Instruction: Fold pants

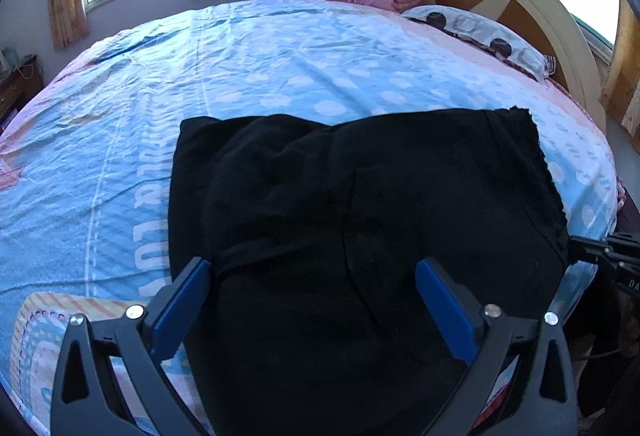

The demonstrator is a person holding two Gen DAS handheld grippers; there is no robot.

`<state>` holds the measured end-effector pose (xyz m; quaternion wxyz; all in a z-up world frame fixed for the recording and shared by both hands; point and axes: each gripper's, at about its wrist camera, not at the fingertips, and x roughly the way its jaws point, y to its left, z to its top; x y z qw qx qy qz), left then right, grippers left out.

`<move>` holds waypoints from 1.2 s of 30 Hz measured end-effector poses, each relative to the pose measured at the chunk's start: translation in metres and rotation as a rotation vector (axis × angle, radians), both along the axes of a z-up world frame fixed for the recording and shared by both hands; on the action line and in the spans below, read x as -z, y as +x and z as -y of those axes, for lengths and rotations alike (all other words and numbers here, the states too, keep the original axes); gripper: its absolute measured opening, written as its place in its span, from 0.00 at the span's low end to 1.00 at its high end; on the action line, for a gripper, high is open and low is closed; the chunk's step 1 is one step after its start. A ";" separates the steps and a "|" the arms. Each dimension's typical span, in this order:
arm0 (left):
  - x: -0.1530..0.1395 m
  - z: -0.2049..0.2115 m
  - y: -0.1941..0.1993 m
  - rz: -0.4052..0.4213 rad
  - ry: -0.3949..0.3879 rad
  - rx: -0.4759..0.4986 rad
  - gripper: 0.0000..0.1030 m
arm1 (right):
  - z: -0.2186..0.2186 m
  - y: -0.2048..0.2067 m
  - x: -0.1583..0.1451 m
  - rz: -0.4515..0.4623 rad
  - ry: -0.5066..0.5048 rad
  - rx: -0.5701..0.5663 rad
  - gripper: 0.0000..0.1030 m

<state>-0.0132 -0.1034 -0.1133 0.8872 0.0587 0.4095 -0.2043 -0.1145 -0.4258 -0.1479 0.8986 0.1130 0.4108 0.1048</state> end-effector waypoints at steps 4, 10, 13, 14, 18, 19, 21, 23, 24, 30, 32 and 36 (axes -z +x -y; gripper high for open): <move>-0.010 -0.016 -0.020 0.054 -0.007 -0.024 1.00 | 0.003 -0.007 -0.010 0.023 0.043 0.010 0.01; -0.005 -0.040 -0.048 0.099 0.030 -0.071 1.00 | -0.007 -0.015 -0.025 0.094 0.027 0.019 0.02; 0.011 -0.042 -0.042 0.044 0.050 -0.085 1.00 | -0.013 -0.005 -0.021 0.086 0.026 0.012 0.02; 0.015 -0.043 -0.041 0.034 0.040 -0.086 1.00 | -0.016 -0.001 -0.017 0.066 0.012 0.008 0.03; 0.030 -0.050 -0.035 -0.024 -0.022 -0.094 1.00 | -0.021 0.002 -0.007 0.029 -0.029 -0.006 0.03; 0.032 -0.049 -0.036 -0.010 -0.019 -0.088 1.00 | -0.018 0.004 -0.003 0.007 -0.017 -0.006 0.03; 0.033 -0.046 -0.038 0.015 -0.004 -0.080 1.00 | -0.013 0.004 0.002 0.004 0.027 -0.005 0.03; 0.033 -0.045 -0.038 0.018 -0.006 -0.084 1.00 | -0.010 0.006 0.006 -0.007 0.046 -0.008 0.03; 0.033 -0.045 -0.039 0.015 -0.005 -0.084 1.00 | -0.009 0.007 0.006 -0.006 0.066 0.000 0.03; 0.027 -0.042 -0.031 -0.040 0.012 -0.085 1.00 | -0.018 0.002 -0.003 0.013 0.003 -0.010 0.03; 0.027 -0.042 -0.030 -0.045 0.010 -0.083 1.00 | -0.022 0.001 -0.005 0.016 -0.029 -0.009 0.03; 0.025 -0.045 -0.027 -0.057 0.005 -0.077 1.00 | -0.020 0.001 -0.015 0.026 0.016 -0.023 0.34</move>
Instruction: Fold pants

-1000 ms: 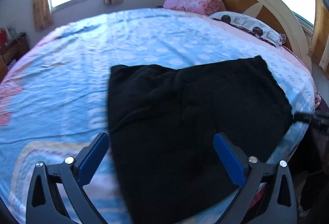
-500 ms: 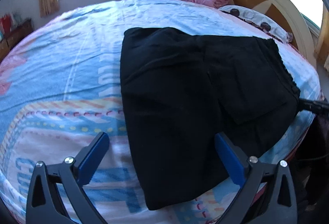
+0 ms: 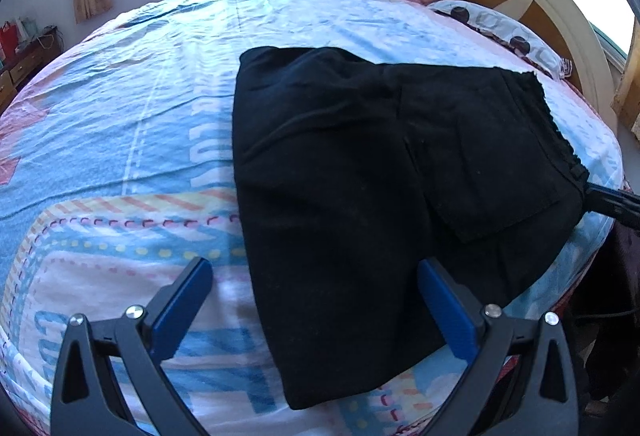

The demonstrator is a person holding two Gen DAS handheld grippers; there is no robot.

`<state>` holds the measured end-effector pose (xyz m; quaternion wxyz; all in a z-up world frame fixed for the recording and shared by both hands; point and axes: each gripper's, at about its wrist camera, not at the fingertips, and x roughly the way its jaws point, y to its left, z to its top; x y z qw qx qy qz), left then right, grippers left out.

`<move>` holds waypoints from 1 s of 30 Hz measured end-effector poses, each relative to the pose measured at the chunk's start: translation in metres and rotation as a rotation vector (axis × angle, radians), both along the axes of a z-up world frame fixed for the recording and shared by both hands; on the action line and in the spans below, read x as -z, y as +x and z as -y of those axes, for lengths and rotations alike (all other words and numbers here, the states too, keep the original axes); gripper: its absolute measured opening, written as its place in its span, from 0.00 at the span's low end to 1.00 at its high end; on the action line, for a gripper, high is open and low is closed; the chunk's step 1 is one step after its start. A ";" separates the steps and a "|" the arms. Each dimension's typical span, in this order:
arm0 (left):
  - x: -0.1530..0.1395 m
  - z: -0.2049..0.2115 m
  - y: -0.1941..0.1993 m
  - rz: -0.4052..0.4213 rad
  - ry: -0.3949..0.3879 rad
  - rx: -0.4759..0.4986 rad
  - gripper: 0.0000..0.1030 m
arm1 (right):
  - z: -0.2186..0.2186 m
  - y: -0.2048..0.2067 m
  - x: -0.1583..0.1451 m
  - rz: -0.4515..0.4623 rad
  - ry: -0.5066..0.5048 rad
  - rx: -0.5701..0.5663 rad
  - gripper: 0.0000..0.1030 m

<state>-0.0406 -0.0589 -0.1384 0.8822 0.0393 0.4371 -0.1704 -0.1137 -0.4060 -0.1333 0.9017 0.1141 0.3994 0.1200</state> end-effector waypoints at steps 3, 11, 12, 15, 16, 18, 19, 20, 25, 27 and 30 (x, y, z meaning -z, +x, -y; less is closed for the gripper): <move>-0.004 0.000 0.000 -0.001 0.001 0.002 1.00 | 0.003 -0.004 -0.012 0.040 0.032 0.013 0.68; -0.023 -0.016 0.018 0.064 -0.035 0.011 1.00 | 0.028 0.021 -0.018 0.004 0.120 0.063 0.68; -0.020 -0.021 0.027 0.040 -0.055 -0.003 1.00 | 0.039 0.028 -0.015 -0.008 0.160 0.078 0.68; -0.010 -0.035 0.046 -0.042 -0.151 -0.017 1.00 | 0.056 0.043 -0.008 -0.019 0.236 0.082 0.68; -0.009 -0.038 0.049 -0.038 -0.173 -0.023 1.00 | 0.061 0.048 -0.006 -0.019 0.263 0.086 0.68; -0.009 -0.037 0.051 -0.033 -0.181 -0.014 1.00 | 0.066 0.058 0.001 -0.026 0.342 0.064 0.68; -0.009 -0.036 0.053 -0.030 -0.183 -0.010 1.00 | 0.067 0.063 0.005 -0.036 0.367 0.061 0.68; -0.009 -0.035 0.055 -0.027 -0.194 -0.003 1.00 | 0.067 0.067 0.009 -0.051 0.384 0.059 0.68; -0.010 -0.019 0.063 -0.026 -0.179 0.020 1.00 | 0.061 0.081 0.022 -0.056 0.346 0.054 0.68; -0.009 -0.010 0.066 -0.018 -0.150 0.035 1.00 | 0.054 0.082 0.022 -0.049 0.338 0.039 0.68; -0.007 -0.005 0.069 -0.005 -0.104 0.041 1.00 | 0.043 0.083 0.021 -0.044 0.306 0.007 0.68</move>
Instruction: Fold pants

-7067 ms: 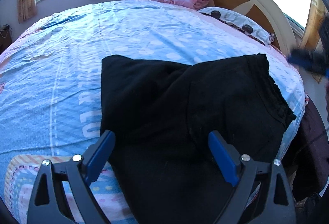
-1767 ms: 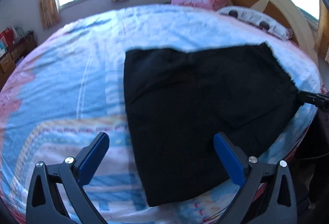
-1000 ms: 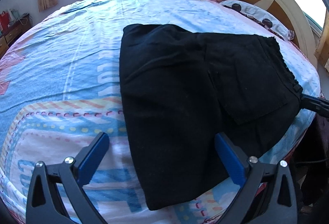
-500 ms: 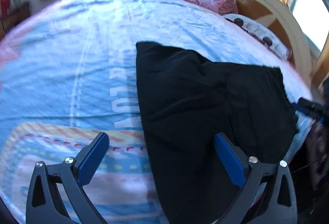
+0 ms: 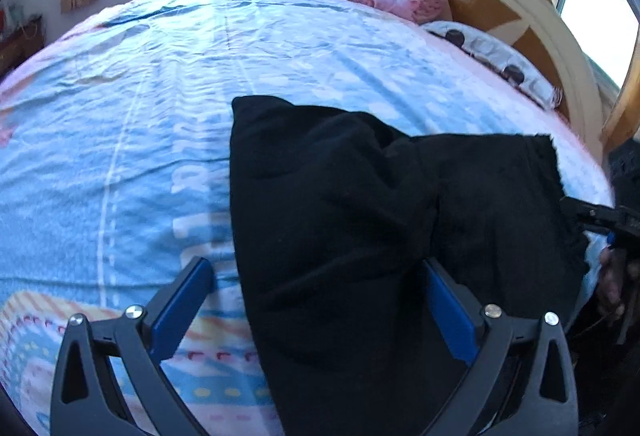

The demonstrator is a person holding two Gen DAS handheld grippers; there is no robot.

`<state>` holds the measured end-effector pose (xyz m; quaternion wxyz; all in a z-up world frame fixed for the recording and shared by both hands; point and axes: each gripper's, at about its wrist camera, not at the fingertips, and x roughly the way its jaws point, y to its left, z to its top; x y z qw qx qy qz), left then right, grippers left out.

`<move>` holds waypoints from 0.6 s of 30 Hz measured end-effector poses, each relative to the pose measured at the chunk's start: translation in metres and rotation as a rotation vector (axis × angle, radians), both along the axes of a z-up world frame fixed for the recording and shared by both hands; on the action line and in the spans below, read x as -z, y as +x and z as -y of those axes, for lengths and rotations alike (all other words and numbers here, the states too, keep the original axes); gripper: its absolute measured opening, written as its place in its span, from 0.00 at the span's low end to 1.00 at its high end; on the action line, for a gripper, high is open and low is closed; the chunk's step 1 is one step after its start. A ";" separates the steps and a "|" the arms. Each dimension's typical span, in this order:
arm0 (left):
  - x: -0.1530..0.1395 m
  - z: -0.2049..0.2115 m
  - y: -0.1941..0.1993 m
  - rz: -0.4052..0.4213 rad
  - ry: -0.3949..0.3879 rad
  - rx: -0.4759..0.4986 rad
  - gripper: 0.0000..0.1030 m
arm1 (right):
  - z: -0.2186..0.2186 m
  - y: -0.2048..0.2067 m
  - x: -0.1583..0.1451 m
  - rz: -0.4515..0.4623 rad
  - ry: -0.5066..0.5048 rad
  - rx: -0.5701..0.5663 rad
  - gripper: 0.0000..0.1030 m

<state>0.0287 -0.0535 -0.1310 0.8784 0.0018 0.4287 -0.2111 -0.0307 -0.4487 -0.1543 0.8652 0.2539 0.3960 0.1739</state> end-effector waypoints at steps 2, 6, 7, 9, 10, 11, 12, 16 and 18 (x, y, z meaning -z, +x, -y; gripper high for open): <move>-0.002 -0.002 0.000 -0.007 -0.002 0.001 1.00 | -0.001 0.000 0.001 0.004 -0.018 -0.001 0.68; -0.003 -0.003 -0.001 -0.012 0.047 0.004 1.00 | 0.007 0.001 0.003 -0.011 -0.005 0.020 0.68; -0.005 -0.002 -0.001 -0.008 0.063 0.001 1.00 | 0.005 0.000 0.001 -0.009 -0.025 0.029 0.68; -0.008 -0.006 -0.003 0.013 0.073 -0.025 1.00 | 0.002 -0.003 -0.006 0.004 -0.087 0.062 0.68; -0.010 -0.006 -0.004 0.026 0.076 -0.027 1.00 | 0.002 -0.003 -0.007 0.010 -0.099 0.077 0.68; -0.009 -0.005 -0.004 0.023 0.084 -0.024 1.00 | 0.003 -0.003 -0.009 0.020 -0.096 0.081 0.68; -0.006 -0.004 -0.003 0.010 0.088 -0.023 1.00 | 0.003 -0.001 -0.007 0.007 -0.094 0.070 0.68; 0.000 -0.007 0.001 -0.008 0.048 -0.035 1.00 | 0.008 -0.001 -0.002 -0.014 -0.079 0.080 0.68; 0.002 -0.004 0.000 0.002 0.062 -0.044 1.00 | 0.008 -0.001 0.000 -0.022 -0.064 0.084 0.68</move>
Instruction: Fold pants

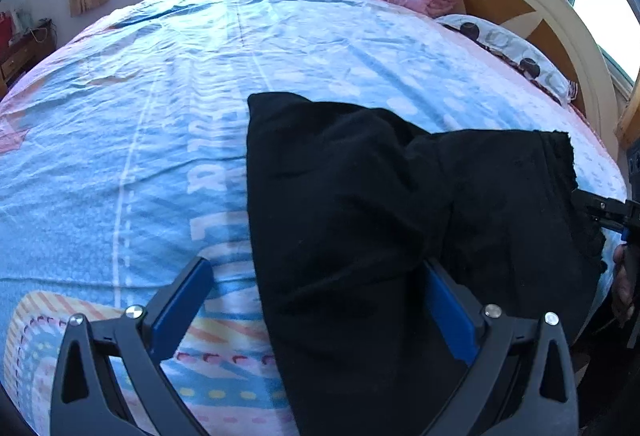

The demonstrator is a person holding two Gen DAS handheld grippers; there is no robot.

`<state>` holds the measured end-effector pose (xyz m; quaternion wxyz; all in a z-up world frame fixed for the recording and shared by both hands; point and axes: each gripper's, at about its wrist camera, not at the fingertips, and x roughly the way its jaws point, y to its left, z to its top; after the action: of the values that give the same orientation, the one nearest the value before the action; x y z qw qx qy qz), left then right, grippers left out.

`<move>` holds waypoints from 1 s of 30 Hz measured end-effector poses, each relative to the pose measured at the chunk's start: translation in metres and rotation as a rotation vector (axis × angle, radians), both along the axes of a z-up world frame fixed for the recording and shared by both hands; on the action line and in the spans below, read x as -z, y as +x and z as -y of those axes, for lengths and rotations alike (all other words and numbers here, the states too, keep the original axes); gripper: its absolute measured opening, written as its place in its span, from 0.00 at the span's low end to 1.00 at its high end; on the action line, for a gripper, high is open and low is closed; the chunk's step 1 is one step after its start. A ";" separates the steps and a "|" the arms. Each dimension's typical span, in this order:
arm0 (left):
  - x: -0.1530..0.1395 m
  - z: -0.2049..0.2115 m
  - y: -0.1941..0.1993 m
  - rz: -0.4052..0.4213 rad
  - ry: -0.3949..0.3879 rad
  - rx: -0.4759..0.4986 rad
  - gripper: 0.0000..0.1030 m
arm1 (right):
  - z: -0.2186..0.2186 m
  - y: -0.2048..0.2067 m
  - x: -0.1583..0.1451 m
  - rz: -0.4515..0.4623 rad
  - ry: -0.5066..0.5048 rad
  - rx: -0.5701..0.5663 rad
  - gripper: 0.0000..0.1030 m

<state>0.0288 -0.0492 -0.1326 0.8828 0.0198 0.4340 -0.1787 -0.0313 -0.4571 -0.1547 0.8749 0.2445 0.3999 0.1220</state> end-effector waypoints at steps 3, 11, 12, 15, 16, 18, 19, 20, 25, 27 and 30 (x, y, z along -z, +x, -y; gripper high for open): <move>0.000 0.004 0.002 -0.002 0.006 -0.009 1.00 | -0.013 0.006 0.004 -0.011 0.046 -0.070 0.68; -0.001 0.000 -0.004 0.022 -0.011 0.018 0.92 | -0.010 0.006 0.013 -0.011 0.162 -0.083 0.50; -0.002 0.001 -0.006 0.031 -0.008 0.026 0.88 | -0.007 0.005 0.016 -0.012 0.192 -0.081 0.48; -0.009 0.006 -0.016 0.058 -0.046 0.091 0.43 | -0.003 0.004 0.018 -0.019 0.225 -0.062 0.32; -0.011 0.008 -0.018 0.067 -0.041 0.103 0.36 | -0.004 0.003 0.016 -0.012 0.217 -0.063 0.30; -0.012 0.007 -0.020 0.077 -0.044 0.104 0.32 | -0.013 0.001 0.009 0.009 0.161 -0.067 0.28; -0.013 0.003 -0.020 0.072 -0.067 0.100 0.28 | -0.015 0.000 0.005 0.020 0.145 -0.068 0.27; -0.014 0.001 -0.020 0.070 -0.087 0.097 0.24 | -0.017 -0.002 0.001 0.031 0.135 -0.069 0.26; -0.025 -0.018 -0.029 0.083 -0.178 0.068 0.16 | -0.028 -0.005 -0.029 0.085 0.078 -0.103 0.24; -0.029 -0.023 -0.030 0.092 -0.202 0.054 0.15 | -0.032 -0.004 -0.041 0.104 0.065 -0.122 0.23; -0.040 -0.034 -0.035 0.114 -0.220 0.034 0.14 | -0.042 0.005 -0.062 0.135 0.046 -0.164 0.22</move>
<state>-0.0058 -0.0155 -0.0924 0.8997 -0.0597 0.3604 -0.2389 -0.0259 -0.4146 -0.0928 0.8810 0.2222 0.3560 0.2185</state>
